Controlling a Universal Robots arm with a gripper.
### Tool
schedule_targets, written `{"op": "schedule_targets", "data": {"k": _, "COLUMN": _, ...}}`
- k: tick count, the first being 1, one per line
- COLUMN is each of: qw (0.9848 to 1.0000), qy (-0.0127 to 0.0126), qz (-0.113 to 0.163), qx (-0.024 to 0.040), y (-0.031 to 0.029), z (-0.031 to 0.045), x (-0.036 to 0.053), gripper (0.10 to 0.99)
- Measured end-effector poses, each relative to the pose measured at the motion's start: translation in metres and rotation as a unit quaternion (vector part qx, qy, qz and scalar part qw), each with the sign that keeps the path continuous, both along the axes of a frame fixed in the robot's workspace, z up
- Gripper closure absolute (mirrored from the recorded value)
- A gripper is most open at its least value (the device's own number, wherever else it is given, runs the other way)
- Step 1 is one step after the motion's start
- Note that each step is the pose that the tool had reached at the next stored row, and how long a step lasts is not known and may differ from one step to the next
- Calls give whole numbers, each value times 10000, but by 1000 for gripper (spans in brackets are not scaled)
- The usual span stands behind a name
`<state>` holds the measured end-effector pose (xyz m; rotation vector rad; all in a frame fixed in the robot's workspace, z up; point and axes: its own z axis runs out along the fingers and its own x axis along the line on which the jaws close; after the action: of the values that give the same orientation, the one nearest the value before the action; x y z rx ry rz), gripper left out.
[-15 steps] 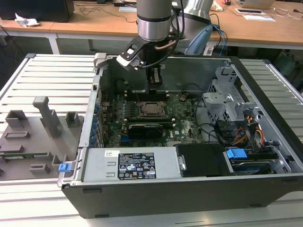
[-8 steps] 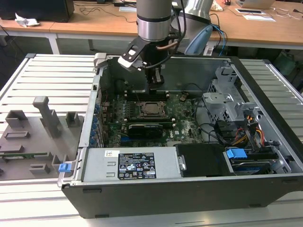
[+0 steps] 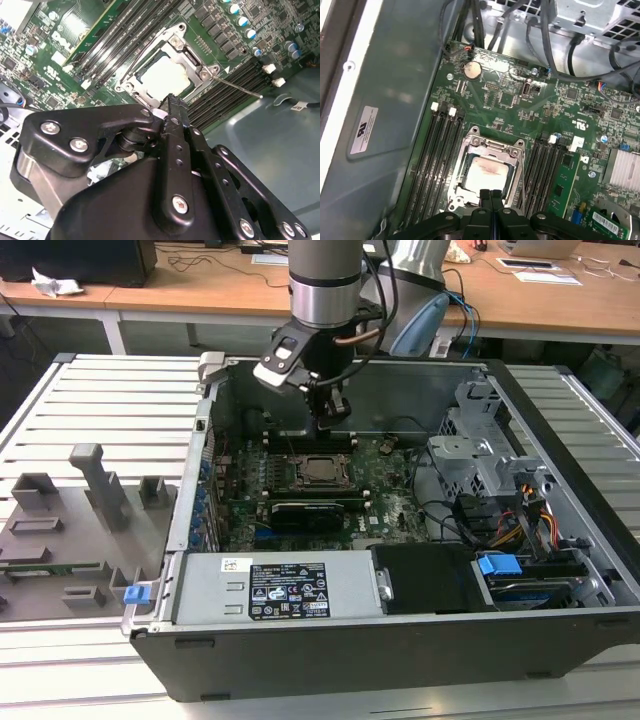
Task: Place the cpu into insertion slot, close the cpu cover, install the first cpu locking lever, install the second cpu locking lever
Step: 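Install the first cpu locking lever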
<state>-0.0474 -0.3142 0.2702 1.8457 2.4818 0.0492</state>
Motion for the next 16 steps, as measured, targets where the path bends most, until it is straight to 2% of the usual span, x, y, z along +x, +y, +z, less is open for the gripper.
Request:
{"op": "schedule_targets", "data": {"k": 8, "qw": 9996, "qy": 0, "qz": 286, "qx": 0, "y": 0, "z": 0, "x": 0, "gripper": 980}}
{"op": "schedule_targets", "data": {"k": 16, "qw": 9981, "qy": 0, "qz": 619, "qx": 0, "y": 0, "z": 0, "x": 0, "gripper": 980}}
